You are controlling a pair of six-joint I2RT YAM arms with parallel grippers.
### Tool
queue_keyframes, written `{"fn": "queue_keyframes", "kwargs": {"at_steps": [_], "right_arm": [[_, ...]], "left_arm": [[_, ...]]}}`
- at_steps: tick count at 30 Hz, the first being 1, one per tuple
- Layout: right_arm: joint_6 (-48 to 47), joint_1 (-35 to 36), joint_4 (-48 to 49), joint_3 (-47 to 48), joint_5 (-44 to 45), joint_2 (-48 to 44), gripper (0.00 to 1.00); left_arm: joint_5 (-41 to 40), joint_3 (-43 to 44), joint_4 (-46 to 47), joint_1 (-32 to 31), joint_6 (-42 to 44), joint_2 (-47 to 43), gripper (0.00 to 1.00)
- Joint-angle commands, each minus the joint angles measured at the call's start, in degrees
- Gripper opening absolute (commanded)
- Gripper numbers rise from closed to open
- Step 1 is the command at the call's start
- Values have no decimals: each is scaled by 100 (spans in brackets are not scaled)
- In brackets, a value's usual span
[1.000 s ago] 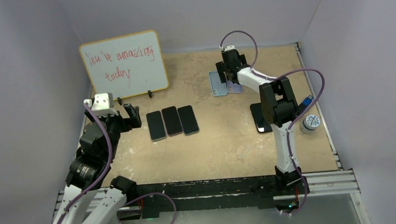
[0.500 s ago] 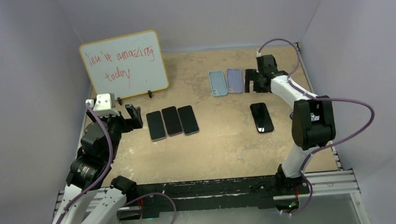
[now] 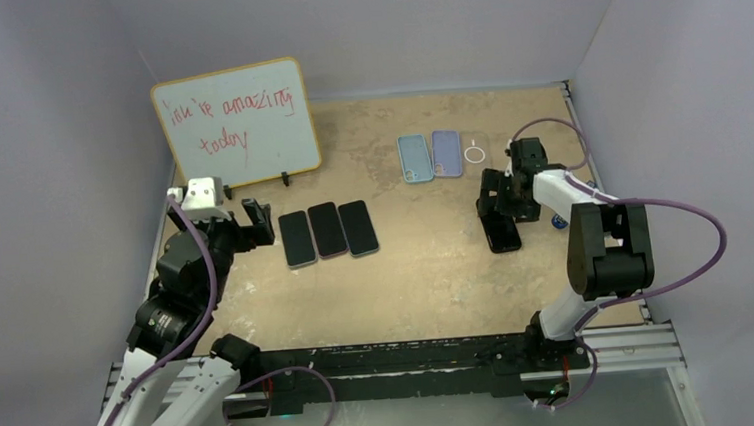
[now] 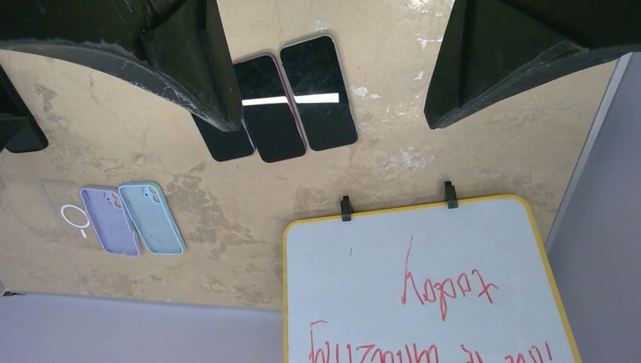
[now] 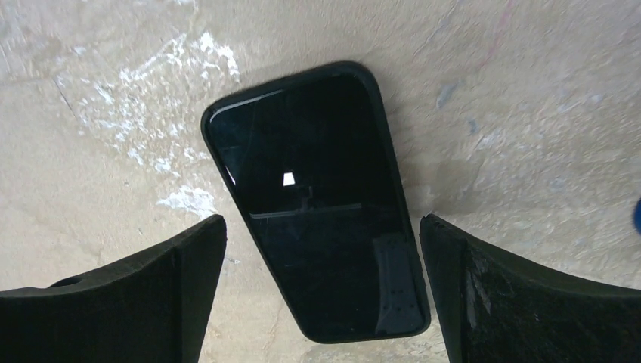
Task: Take the phone out of the phone case
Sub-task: Pick up the phone at the center of the board.
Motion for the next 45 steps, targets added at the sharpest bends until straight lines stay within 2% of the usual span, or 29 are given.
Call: {"fn": "queue_keyframes", "kwargs": {"at_steps": [1,7,17,26,31,34,35,45], "right_arm": [[58,-35,-102,-92,-302,-131,99],[-164,-21,-159,-132,-54,-1,99],[-272,274,-476,-205,-312,-17,99],[-321,781,-835,132,517,262,95],[-296,1004,-858,232,836,441,89],[-305,1112,-858,258,863,469,83],[-345,1273,-844,252,840,453,75],[-191,2168,-241,92,140,228,25]], "left_arm": [[-68,-8,81,-47,141,41,96],[-59,-13,83,-74,141,47,96],[-33,-11,91,-99,141,96,96],[-7,-30,99,-118,150,103,96],[9,-39,109,-114,150,110,96],[26,-44,118,-114,150,119,96],[52,-48,118,-118,150,147,96],[615,17,79,-110,-120,503,96]]}}
